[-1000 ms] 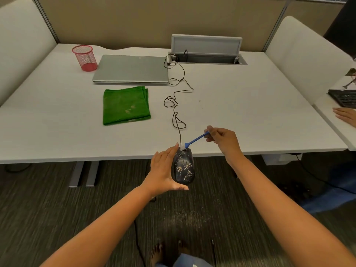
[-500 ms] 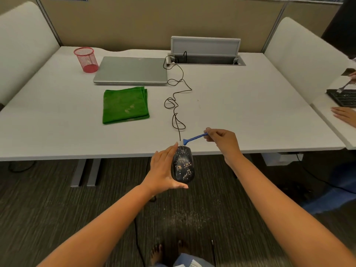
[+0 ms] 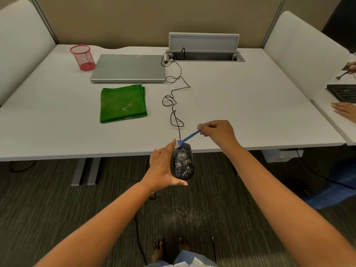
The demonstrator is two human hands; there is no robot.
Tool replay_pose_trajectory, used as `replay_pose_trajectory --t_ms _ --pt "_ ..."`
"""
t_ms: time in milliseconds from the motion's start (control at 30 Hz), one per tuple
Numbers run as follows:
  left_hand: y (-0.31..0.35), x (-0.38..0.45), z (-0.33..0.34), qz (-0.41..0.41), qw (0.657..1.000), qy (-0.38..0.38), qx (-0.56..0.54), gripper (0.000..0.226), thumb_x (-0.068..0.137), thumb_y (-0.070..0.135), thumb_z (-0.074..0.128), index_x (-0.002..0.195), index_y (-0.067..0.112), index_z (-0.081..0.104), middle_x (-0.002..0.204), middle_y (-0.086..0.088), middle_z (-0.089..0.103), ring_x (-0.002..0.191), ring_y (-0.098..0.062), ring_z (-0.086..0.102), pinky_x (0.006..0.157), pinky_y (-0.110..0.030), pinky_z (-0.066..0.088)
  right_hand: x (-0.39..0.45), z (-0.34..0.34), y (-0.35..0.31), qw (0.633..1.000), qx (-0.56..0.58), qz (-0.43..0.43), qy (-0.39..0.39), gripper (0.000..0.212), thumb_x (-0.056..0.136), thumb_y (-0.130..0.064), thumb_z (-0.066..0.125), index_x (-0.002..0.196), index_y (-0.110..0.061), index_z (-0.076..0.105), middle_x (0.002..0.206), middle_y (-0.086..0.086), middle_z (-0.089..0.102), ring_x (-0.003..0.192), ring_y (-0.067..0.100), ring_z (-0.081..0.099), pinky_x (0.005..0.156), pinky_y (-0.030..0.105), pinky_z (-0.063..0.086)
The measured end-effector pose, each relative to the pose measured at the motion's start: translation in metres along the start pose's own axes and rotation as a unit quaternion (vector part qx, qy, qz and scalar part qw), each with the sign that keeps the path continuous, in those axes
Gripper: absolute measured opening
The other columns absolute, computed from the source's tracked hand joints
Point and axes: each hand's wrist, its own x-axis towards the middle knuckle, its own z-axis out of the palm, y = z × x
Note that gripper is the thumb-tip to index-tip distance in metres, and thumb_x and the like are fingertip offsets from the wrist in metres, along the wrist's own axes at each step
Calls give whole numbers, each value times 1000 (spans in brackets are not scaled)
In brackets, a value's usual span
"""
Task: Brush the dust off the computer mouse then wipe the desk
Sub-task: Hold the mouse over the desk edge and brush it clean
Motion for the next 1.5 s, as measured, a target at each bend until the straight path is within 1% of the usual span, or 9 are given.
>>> replay_pose_trajectory --t_ms 100,300,567,767,933,1133,1267,1367,1500 --pt "-2 -1 0 -3 1000 1 1 129 45 65 78 132 52 -18 146 -3 25 129 -13 15 108 -39 1 2 -1 -3 998 -52 -17 7 15 81 -30 67 78 -17 73 67 -9 65 64 2 57 56 11 40" --pt "-5 -3 1 -9 1000 5 4 130 45 65 78 133 49 -17 147 -2 24 128 -14 16 107 -36 1 4 -16 2 996 -83 -8 17 17 82 -27 67 78 -11 73 72 0 67 68 11 57 60 17 43" --pt "-4 -2 3 -17 1000 5 3 133 43 65 79 134 48 -17 148 -1 22 125 -13 19 106 -35 7 6 -24 8 998 -4 57 8 15 80 -29 69 81 -16 74 69 -8 69 66 4 62 58 15 39" --pt "-5 -4 6 -15 1000 15 -18 131 44 64 79 136 46 -12 148 0 22 130 -18 19 108 -39 9 0 -27 20 996 10 87 4 12 81 -26 69 81 -15 72 73 -3 68 73 12 62 74 22 42" --pt "-6 -7 7 -16 1000 10 -15 131 43 65 78 135 48 -13 148 0 21 130 -17 20 107 -36 8 -5 -31 20 991 46 123 9 18 82 -27 68 88 -11 73 74 -4 68 67 5 60 59 19 34" --pt "-4 -8 10 -9 1000 0 -24 130 43 66 78 133 53 -15 148 0 23 131 -16 18 107 -37 6 -9 -26 23 991 50 122 5 10 82 -24 68 83 -15 72 76 -1 69 76 12 62 82 23 44" --pt "-3 -8 10 -8 1000 3 -24 130 43 65 79 134 51 -13 147 -1 24 131 -18 18 108 -39 8 -12 -39 30 988 41 146 27 17 81 -27 68 89 -12 72 76 -3 68 71 5 60 59 19 36" --pt "-3 -8 12 -10 1000 0 -23 130 42 68 77 134 51 -14 147 0 24 131 -17 18 108 -38 7 -14 -42 31 986 49 154 34 17 81 -29 68 86 -14 72 77 -4 69 71 5 60 57 21 34" --pt "-2 -9 16 -9 1000 0 -28 129 43 65 78 134 52 -13 147 1 23 131 -15 17 109 -38 6 -18 -33 30 989 46 138 -4 10 81 -28 68 79 -19 72 78 -5 70 74 7 62 62 22 38"
